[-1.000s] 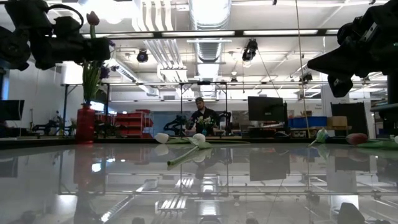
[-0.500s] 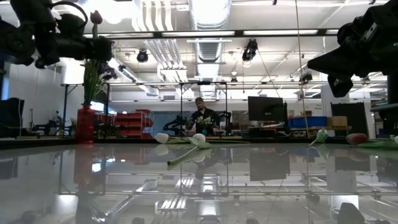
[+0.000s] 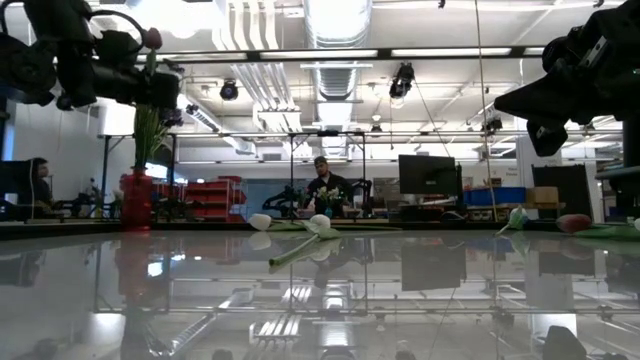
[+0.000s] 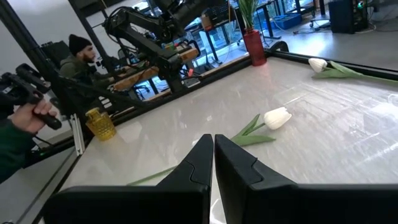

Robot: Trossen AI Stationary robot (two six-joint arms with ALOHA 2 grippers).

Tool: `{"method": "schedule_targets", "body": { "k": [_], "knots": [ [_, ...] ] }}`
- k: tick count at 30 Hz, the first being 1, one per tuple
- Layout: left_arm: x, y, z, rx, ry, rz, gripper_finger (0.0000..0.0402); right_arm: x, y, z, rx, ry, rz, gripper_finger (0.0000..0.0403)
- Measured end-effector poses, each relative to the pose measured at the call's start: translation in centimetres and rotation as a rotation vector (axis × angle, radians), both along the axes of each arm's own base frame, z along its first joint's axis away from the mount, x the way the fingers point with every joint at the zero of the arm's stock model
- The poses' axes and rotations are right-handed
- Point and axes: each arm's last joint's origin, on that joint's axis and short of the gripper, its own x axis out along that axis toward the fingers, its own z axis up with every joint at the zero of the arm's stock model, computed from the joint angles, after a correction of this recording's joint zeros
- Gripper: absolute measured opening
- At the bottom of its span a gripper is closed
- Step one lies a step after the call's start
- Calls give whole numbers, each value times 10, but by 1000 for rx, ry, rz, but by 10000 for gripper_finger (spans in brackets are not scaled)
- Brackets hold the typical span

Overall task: Sort flowers into vase by color
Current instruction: Put the bottom red flower into the red vase

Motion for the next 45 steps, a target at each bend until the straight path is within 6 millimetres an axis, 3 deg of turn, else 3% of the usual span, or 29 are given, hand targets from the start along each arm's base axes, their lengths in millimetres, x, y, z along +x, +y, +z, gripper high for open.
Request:
{"method": "schedule_targets", "body": {
  "k": [28,33,38,45],
  "knots": [
    [8,13,-36,-263,-8,115,0,0,0,0,3,0,0,9],
    [10,16,-41,-284,-72,103,2,0,0,0,3,0,0,9],
    [12,18,-39,-299,-66,102,36,0,0,0,2,0,0,9],
    [18,21,-25,-418,-67,122,120,0,0,0,0,1,1,9]
  ]
}}
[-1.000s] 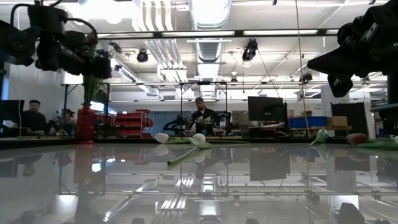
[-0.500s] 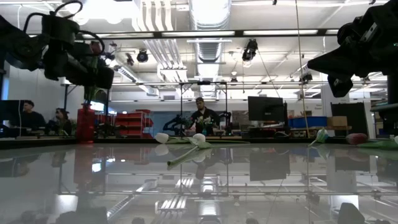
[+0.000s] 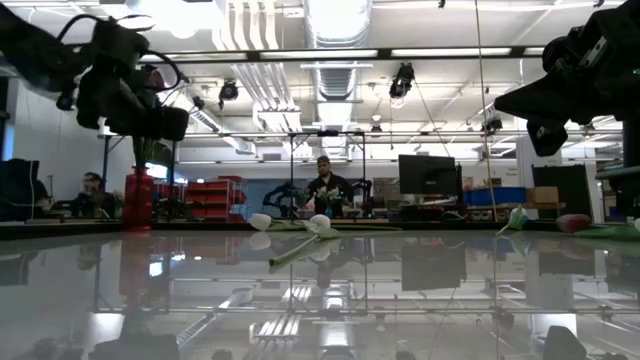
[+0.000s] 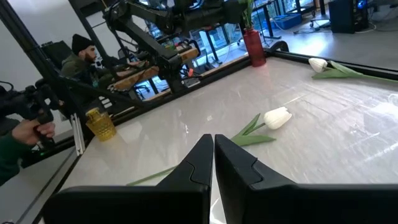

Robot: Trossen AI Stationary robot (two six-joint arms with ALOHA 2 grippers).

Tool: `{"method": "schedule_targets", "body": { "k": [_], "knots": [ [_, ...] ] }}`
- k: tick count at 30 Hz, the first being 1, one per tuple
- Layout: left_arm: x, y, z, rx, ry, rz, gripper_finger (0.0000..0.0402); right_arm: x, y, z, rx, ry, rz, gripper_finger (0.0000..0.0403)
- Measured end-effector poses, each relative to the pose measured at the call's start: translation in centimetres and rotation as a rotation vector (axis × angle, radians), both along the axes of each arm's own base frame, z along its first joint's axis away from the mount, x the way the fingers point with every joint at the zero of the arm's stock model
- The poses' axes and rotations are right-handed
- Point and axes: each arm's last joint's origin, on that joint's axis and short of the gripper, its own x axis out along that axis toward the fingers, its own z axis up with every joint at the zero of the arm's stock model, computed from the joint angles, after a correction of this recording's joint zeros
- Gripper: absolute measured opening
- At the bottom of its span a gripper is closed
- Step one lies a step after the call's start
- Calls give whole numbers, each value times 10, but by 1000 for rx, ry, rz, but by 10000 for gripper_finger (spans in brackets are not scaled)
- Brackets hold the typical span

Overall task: Sort flowers into vase by color
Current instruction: Put the bottom red flower into the red vase

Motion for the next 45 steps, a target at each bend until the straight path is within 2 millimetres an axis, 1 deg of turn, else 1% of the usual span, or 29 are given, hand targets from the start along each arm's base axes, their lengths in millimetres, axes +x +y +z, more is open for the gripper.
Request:
{"method": "schedule_targets", "body": {
  "k": [4,9,12,17,21,27,36,39,45],
  "knots": [
    [0,-2,13,-130,-12,7,158,0,0,0,0,0,0,9],
    [0,-6,35,-291,-36,-32,187,0,0,0,-29,3,2,9],
    [0,-7,47,-335,-68,-63,196,0,0,0,-50,5,3,9],
    [-2,-11,63,-401,-85,-119,202,0,0,0,-54,6,3,9],
    [-3,-12,72,-398,-84,-113,202,0,0,0,-63,8,4,9],
    [-3,-11,74,-376,-80,-75,202,0,0,0,-67,8,5,9],
    [-1,-9,70,-390,-87,-61,203,0,0,-1,-67,15,6,9],
    [-1,-7,69,-395,-88,-54,213,0,0,-1,-67,15,6,9],
    [-1,-5,69,-395,-128,-32,251,0,0,-1,-77,16,6,9]
  ]
}}
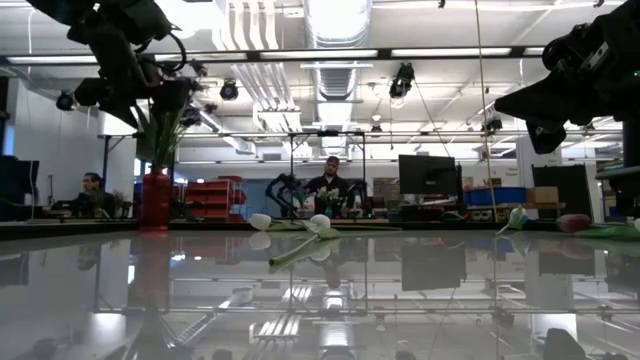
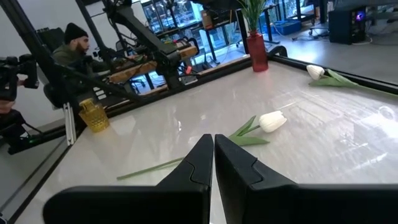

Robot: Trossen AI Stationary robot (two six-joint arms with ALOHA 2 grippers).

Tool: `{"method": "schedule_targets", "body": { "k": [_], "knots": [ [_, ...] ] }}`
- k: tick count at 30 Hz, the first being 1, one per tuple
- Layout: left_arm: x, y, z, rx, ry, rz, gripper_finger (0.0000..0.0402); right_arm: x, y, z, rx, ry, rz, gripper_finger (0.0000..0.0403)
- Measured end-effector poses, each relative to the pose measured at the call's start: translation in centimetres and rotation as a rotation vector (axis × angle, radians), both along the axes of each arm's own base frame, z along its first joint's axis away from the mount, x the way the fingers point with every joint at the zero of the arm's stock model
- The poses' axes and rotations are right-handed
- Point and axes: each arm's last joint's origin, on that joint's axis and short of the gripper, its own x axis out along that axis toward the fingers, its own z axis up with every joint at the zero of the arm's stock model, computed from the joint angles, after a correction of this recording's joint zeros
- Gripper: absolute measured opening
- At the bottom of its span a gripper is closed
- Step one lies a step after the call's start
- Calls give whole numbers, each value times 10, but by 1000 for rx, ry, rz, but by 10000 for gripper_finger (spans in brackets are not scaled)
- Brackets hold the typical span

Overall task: Sort flowers into vase by color
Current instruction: Put the bottom red flower into the red vase, then put the red flower into the red vase

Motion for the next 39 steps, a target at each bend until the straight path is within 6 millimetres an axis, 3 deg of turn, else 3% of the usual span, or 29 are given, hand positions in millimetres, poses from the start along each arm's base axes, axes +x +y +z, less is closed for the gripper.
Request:
{"method": "schedule_targets", "body": {
  "k": [5,14,27,35,39],
  "knots": [
    [-1,-2,12,-1,19,-19,254,0,0,0,-3,0,0,9],
    [-5,-9,38,-78,-4,-105,195,0,0,0,-22,3,1,9],
    [-20,-31,55,-208,24,-224,201,0,0,0,50,-6,-2,9],
    [-39,-53,72,-81,-50,-278,201,0,0,0,97,-16,-6,9],
    [-44,-64,79,-8,-142,-416,201,0,0,2,98,-29,-12,9]
  ]
}}
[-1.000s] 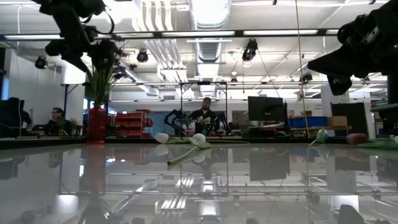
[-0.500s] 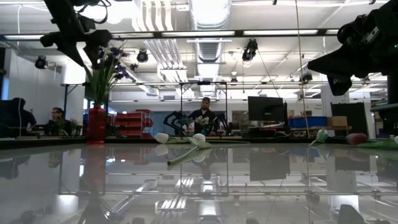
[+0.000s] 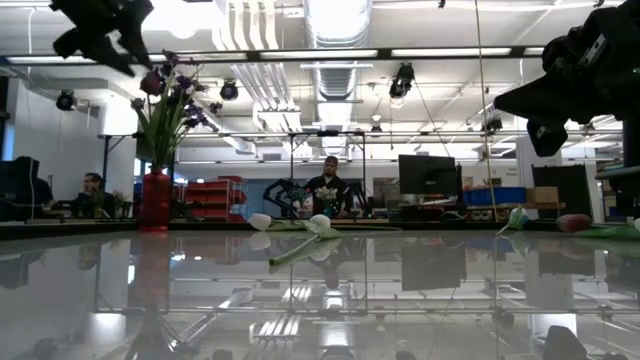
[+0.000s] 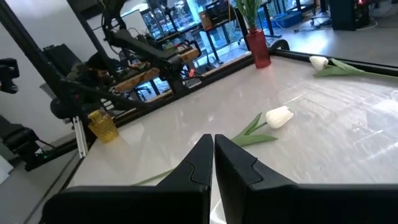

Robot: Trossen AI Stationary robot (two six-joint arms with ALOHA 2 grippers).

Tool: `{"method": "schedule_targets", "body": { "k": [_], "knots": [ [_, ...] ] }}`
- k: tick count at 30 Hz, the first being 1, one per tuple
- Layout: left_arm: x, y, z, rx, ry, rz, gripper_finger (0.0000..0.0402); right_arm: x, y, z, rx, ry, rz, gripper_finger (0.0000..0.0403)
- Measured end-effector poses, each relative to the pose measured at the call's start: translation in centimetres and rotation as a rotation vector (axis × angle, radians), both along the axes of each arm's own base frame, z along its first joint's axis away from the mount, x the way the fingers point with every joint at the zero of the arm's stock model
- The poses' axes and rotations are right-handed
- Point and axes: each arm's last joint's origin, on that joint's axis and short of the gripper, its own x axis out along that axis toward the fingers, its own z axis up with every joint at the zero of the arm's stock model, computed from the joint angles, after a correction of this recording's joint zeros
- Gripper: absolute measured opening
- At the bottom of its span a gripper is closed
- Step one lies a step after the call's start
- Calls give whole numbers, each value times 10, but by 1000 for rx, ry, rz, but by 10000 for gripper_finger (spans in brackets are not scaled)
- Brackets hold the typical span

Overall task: Sort flowers into vase by color
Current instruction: Put the red flower into the red vase

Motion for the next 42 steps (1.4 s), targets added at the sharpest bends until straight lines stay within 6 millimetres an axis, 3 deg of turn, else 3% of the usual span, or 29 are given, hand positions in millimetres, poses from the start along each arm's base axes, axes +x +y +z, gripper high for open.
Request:
{"method": "schedule_targets", "body": {
  "k": [8,14,21,28,33,39,42],
  "knots": [
    [-1,-22,1,138,-297,-403,201,-1,-2,15,7,-160,-56,9],
    [9,-28,-19,210,-464,-604,201,-1,-1,21,57,-231,-43,9],
    [35,-31,-43,308,-643,-803,201,6,-1,12,135,-137,-47,13],
    [57,-36,-58,319,-674,-837,200,21,-2,-8,260,144,-134,13],
    [73,-37,-64,263,-624,-845,200,27,-5,10,217,501,-267,13],
    [91,-41,-68,243,-618,-857,200,16,-4,32,229,997,-375,17],
    [101,-45,-70,258,-617,-889,200,15,-4,36,265,1095,-430,41]
  ]
}}
